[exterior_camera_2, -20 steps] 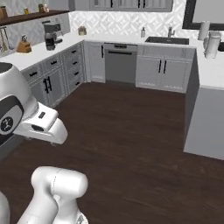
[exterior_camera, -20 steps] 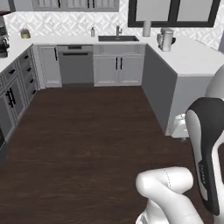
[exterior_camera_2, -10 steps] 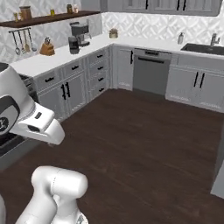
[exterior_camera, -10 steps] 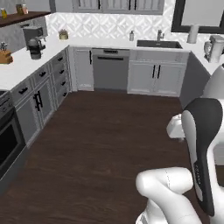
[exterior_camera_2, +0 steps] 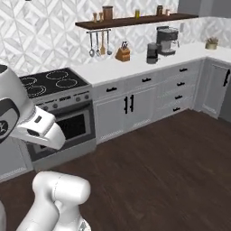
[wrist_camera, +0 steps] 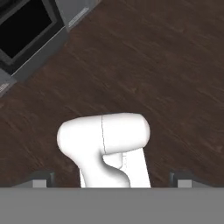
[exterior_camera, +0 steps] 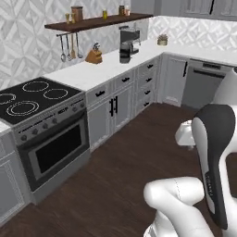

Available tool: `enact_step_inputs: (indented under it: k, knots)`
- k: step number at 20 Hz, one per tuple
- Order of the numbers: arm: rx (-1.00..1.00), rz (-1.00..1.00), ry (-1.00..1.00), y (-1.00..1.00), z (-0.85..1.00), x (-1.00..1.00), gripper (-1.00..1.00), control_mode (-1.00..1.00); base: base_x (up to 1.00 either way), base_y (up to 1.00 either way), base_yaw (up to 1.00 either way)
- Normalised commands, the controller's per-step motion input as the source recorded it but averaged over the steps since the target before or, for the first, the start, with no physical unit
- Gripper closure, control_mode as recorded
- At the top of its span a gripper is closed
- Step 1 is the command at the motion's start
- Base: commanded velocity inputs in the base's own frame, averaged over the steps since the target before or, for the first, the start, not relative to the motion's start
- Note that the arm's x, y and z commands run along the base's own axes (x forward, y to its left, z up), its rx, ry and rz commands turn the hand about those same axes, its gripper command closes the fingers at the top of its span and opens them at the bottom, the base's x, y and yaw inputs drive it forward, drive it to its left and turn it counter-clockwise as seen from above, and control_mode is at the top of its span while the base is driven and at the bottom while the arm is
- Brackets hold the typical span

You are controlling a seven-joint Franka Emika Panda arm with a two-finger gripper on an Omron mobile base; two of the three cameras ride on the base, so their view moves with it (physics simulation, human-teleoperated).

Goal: Navigate to the stove.

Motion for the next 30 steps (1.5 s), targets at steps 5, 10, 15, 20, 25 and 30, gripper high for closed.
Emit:
enact_step_inputs:
  k: [5,10,15,20,25,30]
  knots:
    - [0.0,0.0,0.0,0.0,0.0,0.0,-1.0,1.0,1.0,-0.15,0.66]
    - [0.0,0.0,0.0,0.0,0.0,0.0,-1.0,1.0,1.0,-0.13,0.69]
    - [0.0,0.0,0.0,0.0,0.0,0.0,-1.0,1.0,0.96,-0.09,0.76]
    - [0.0,0.0,0.0,0.0,0.0,0.0,-1.0,1.0,1.0,-0.65,0.45]
    - [0.0,0.0,0.0,0.0,0.0,0.0,-1.0,1.0,1.0,-0.49,0.07]
    - [0.0,0.0,0.0,0.0,0.0,0.0,-1.0,1.0,0.95,-0.06,0.04]
